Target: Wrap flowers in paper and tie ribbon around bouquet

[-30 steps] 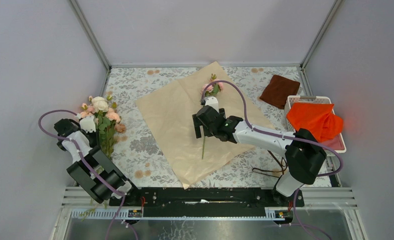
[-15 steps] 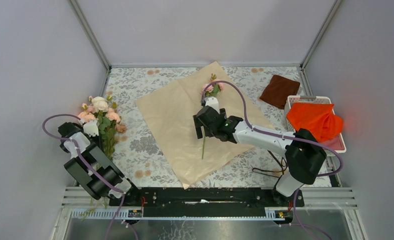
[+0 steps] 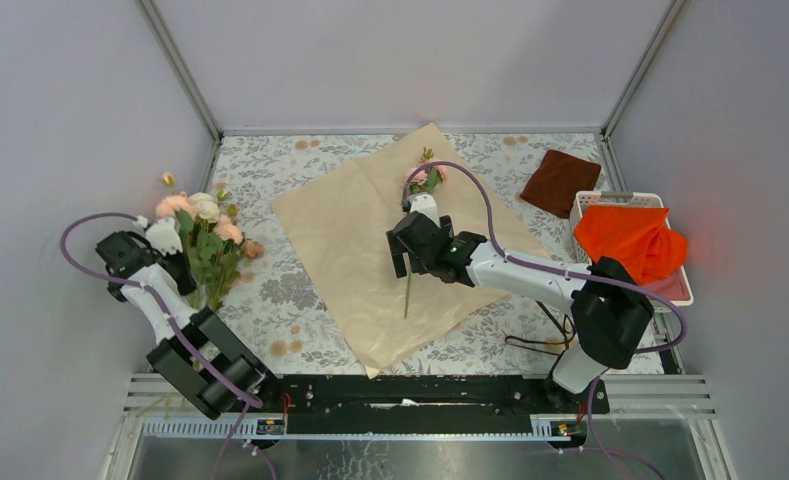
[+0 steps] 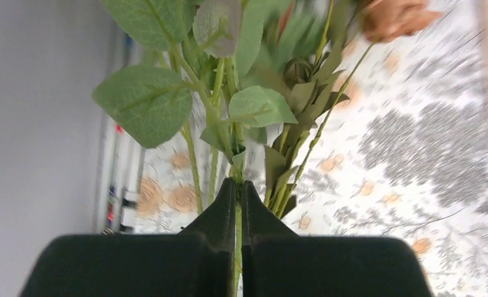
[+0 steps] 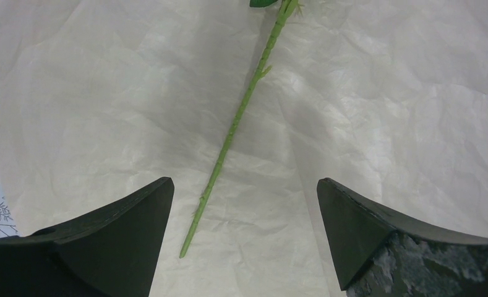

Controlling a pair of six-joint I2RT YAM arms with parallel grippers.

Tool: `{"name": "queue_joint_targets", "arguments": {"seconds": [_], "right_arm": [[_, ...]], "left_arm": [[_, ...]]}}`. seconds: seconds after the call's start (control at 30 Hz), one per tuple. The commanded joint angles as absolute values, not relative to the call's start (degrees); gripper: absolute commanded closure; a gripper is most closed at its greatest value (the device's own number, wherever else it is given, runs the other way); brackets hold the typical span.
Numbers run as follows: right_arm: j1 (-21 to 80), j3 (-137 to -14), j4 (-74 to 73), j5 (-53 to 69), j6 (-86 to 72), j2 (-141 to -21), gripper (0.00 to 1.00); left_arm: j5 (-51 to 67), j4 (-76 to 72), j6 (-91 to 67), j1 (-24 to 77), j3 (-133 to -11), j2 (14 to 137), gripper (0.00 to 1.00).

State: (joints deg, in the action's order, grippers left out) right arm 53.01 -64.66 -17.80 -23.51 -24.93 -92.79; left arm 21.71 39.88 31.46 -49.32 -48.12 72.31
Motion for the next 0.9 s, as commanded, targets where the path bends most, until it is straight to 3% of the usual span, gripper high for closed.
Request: {"name": "queue_joint_targets", "arguments": {"seconds": [0.0, 0.17, 0.37, 0.77, 0.87], "right_arm": [[53.61, -67.90, -17.75, -25.89, -22.04, -90.27, 0.05], [53.61, -68.74, -13.33, -23.86, -17.42, -88.62, 0.05], [53.87, -71.10, -6.72, -16.17, -11.81, -87.72, 0.05], [54.03, -80.20, 4.20, -1.01, -6.53, -89.90, 0.05], [54.14, -82.91, 4.35, -0.25, -6.29, -91.16, 0.05]], "left_arm": [[33.52, 37.23, 21.48, -49.92, -57.34, 64.70, 1.00], [42.81, 27.04, 8.18, -49.92, -66.57, 63.31, 1.00], [50.40, 8.47, -6.92, -47.72, -69.31, 61.47, 1.00], [29.52, -5.90, -2.76, -39.01, -82.99, 60.79, 1.00], [36.90, -4.29, -2.18, -36.53, -85.89, 60.81, 1.00]]}}
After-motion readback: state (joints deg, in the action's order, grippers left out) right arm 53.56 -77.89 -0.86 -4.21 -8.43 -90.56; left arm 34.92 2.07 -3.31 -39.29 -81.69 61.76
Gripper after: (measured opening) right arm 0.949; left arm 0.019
